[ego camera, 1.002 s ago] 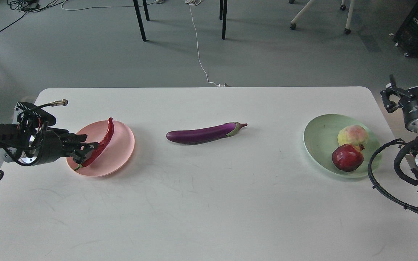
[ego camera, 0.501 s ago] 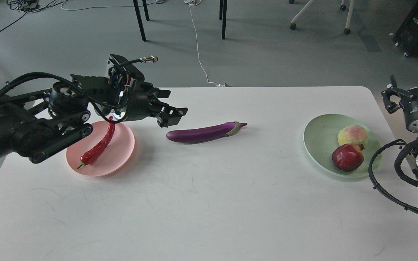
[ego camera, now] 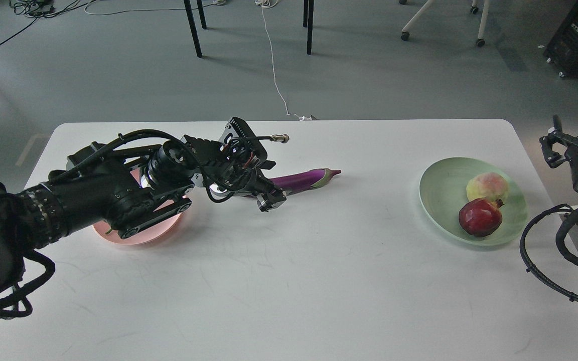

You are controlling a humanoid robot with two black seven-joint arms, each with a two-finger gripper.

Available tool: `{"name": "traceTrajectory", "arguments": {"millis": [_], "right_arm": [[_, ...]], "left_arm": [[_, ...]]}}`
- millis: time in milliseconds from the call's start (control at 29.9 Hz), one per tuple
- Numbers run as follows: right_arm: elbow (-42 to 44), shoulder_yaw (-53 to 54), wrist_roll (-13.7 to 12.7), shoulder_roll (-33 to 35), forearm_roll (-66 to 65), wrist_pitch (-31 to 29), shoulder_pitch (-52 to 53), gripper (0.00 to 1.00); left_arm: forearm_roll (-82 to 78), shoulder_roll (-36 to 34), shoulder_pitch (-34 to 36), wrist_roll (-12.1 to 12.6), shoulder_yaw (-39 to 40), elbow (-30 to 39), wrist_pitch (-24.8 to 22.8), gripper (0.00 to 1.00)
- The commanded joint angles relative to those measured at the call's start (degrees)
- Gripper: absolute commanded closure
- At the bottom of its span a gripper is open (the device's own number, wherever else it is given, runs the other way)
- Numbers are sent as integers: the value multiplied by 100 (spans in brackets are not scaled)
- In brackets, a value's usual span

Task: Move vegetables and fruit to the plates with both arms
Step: 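Reach the left hand to the purple eggplant and grasp it, then carry the eggplant onto the pink plate beside the chili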

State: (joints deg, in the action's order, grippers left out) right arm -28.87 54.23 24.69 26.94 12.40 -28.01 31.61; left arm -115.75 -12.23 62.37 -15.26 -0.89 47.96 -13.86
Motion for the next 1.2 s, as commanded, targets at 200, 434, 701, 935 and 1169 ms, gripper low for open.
{"name": "traceTrajectory", "arguments": {"millis": [200,434,701,935,1169], "right_arm": [[-13,-36,0,135,-9,1,-14,1],[-13,-36,0,162,-9,1,-50,1],[-13,-27,0,162,-9,1,-50,1],[-13,-27,0,171,-9,1,-41,1],[-13,-18,0,215,-9,1,-41,1]], "left_arm": [[26,326,-172,14,-86,-753,261,29],[53,432,-348,-47,-113,-920,261,40],[53,406,-296,-56,-245,-833,252,73],[79,-349,-181,-82,-157,97,235,81],[369,-2254,56,-30,440,2197,-54,80]]}}
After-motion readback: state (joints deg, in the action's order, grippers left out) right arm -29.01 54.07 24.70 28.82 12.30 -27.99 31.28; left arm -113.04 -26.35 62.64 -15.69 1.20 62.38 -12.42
